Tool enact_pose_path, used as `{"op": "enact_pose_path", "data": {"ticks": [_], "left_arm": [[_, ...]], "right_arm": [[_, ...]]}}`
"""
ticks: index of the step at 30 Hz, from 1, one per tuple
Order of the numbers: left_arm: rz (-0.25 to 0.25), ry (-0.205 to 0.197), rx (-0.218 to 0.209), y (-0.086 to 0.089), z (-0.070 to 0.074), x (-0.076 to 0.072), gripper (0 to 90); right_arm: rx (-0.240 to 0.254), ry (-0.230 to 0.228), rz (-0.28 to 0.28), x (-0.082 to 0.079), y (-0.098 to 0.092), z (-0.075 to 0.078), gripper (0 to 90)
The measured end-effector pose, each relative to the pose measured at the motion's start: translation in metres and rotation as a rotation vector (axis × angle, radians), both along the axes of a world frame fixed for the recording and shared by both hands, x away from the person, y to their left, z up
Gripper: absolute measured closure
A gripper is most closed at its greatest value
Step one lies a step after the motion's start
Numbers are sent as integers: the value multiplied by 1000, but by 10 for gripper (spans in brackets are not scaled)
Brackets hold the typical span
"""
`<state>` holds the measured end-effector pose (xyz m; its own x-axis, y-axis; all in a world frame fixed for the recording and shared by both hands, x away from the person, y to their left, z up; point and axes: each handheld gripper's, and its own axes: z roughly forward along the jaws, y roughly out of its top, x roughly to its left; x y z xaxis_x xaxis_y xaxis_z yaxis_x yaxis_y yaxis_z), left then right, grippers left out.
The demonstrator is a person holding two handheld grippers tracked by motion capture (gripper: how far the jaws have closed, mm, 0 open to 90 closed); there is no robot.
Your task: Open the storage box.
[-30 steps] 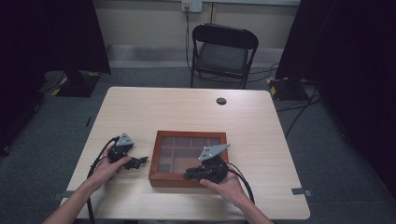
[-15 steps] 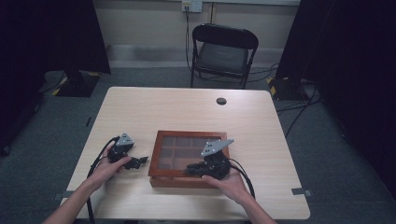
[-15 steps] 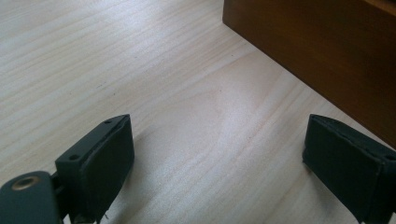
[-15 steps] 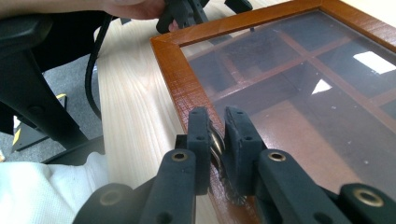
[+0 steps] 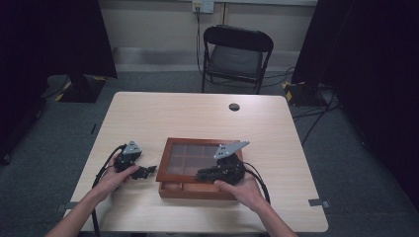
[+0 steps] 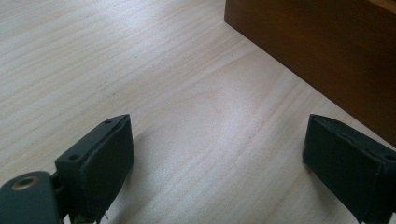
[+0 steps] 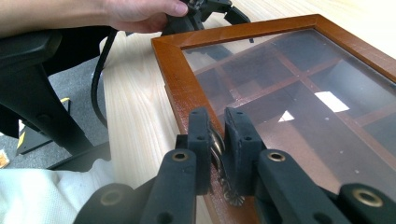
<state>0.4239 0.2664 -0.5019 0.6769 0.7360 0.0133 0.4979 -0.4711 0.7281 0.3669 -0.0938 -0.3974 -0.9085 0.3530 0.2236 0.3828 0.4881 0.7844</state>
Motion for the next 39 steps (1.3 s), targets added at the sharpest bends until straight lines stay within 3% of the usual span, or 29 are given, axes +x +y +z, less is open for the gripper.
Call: {"op": "enact_pose_path", "data": {"ticks": [39], "left_arm": [[1,0,-1,0,0,0,84]], "right_arm": [[21,-29,-16,16,0,37,821]]}}
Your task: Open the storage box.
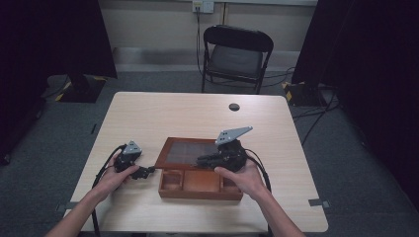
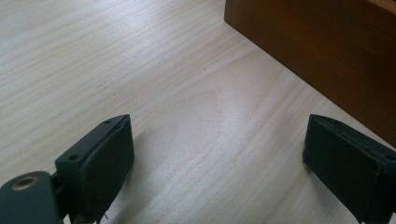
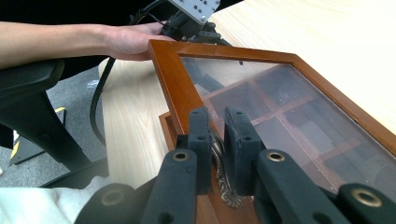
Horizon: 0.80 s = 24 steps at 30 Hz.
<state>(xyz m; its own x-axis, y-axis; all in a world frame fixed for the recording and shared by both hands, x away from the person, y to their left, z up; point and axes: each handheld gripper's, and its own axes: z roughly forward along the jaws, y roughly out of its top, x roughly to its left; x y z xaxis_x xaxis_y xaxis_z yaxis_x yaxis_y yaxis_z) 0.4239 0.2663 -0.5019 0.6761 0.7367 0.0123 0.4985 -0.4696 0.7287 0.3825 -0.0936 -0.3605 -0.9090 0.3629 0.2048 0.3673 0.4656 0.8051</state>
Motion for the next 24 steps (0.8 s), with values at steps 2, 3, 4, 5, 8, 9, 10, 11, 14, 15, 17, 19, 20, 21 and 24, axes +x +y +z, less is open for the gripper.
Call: {"op": "enact_pose_path", "data": {"ticks": [2,3,4,5,8,9,10,11,14,15,17,19,20,21,24], "left_arm": [[0,0,0,0,0,0,84],[0,0,0,0,0,0,84],[0,0,0,0,0,0,84],[0,0,0,0,0,0,84],[5,0,-8,0,0,0,84],[5,0,-8,0,0,0,84],[4,0,-8,0,0,0,84],[4,0,-7,0,0,0,84],[5,0,-8,0,0,0,84],[4,0,-8,0,0,0,84],[4,-1,-7,0,0,0,84],[4,-1,-7,0,0,0,84],[7,1,-12,-1,0,0,84],[6,2,-11,-1,0,0,84],[1,3,-1,0,0,0,83]], "right_arm": [[1,-4,-4,1,0,1,821],[1,-4,-5,1,0,2,821],[2,-4,-6,2,0,3,821],[4,-4,-7,2,0,3,821],[4,-5,-7,3,0,6,822],[7,-6,-10,4,0,6,821],[8,-7,-12,4,-1,7,822],[11,-8,-13,5,-1,8,822],[12,-8,-14,6,-1,10,822],[9,-11,-14,6,0,10,822],[7,-14,-15,7,0,11,822],[8,-15,-16,7,0,12,823],[8,-13,-15,7,0,12,823],[10,-13,-17,8,0,12,823],[11,-15,-17,9,-1,14,823]]}}
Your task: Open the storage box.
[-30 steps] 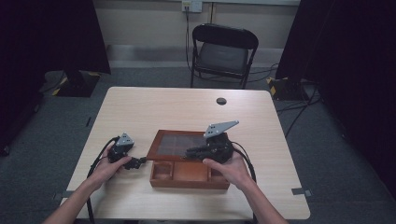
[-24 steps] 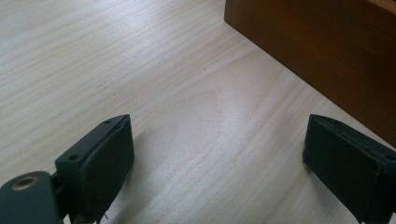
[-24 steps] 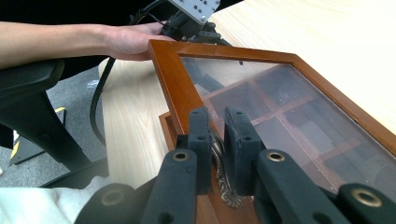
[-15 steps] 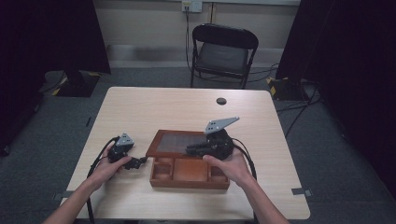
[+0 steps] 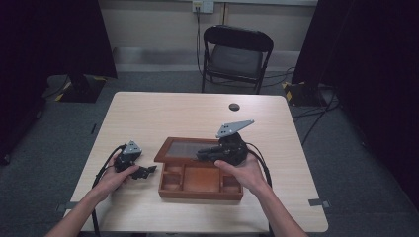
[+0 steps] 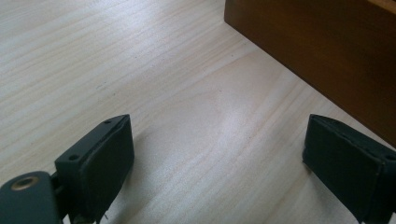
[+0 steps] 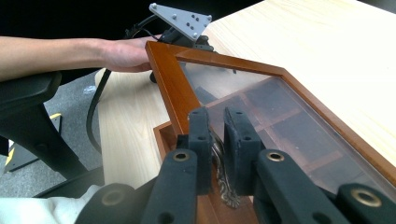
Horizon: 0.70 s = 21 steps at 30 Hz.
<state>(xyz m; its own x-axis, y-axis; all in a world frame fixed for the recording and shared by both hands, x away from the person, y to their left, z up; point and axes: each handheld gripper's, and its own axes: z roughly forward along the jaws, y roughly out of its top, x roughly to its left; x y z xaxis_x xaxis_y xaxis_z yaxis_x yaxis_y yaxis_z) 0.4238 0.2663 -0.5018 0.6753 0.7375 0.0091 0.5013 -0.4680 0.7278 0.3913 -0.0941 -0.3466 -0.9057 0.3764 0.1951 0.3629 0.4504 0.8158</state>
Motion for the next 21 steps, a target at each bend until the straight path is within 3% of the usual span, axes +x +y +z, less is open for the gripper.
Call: {"op": "enact_pose_path", "data": {"ticks": [21], "left_arm": [[-2,-1,5,0,0,0,84]], "right_arm": [[17,-6,-6,6,-1,6,825]]}}
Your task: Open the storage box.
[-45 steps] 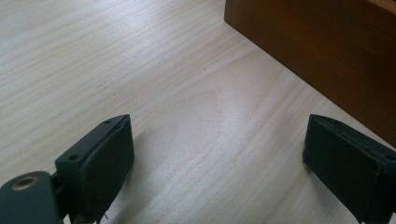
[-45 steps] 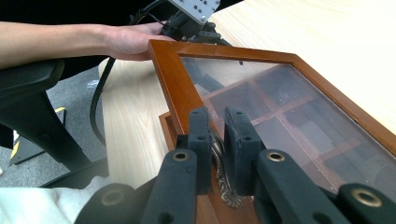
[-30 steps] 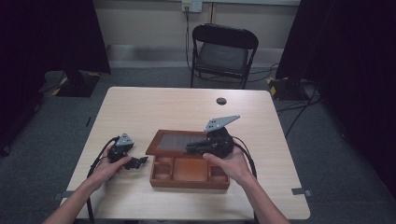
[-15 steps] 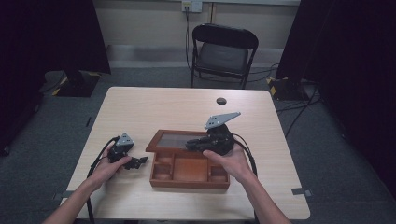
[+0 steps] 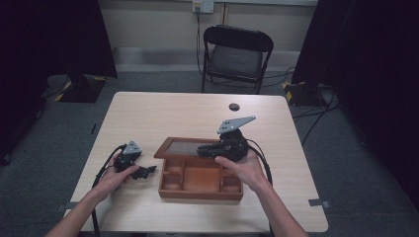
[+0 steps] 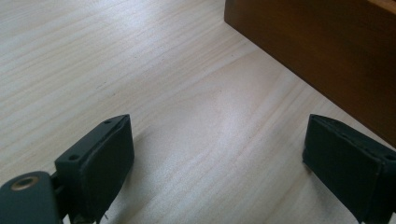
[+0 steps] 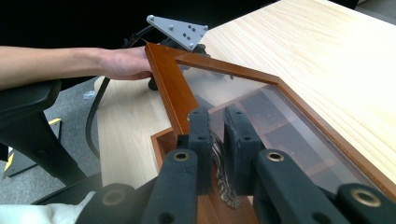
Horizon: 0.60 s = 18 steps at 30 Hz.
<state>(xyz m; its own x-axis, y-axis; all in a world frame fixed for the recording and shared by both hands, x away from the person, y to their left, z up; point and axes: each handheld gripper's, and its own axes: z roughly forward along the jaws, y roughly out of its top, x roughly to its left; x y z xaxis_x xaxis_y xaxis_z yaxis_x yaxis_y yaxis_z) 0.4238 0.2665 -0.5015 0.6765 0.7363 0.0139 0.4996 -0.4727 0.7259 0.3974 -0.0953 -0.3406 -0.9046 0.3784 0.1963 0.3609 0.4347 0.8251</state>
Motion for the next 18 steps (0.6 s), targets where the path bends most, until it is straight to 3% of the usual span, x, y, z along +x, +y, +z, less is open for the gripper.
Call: {"op": "enact_pose_path", "data": {"ticks": [18], "left_arm": [[0,-2,-4,0,0,0,83]], "right_arm": [[10,-3,-8,6,-1,6,826]]}}
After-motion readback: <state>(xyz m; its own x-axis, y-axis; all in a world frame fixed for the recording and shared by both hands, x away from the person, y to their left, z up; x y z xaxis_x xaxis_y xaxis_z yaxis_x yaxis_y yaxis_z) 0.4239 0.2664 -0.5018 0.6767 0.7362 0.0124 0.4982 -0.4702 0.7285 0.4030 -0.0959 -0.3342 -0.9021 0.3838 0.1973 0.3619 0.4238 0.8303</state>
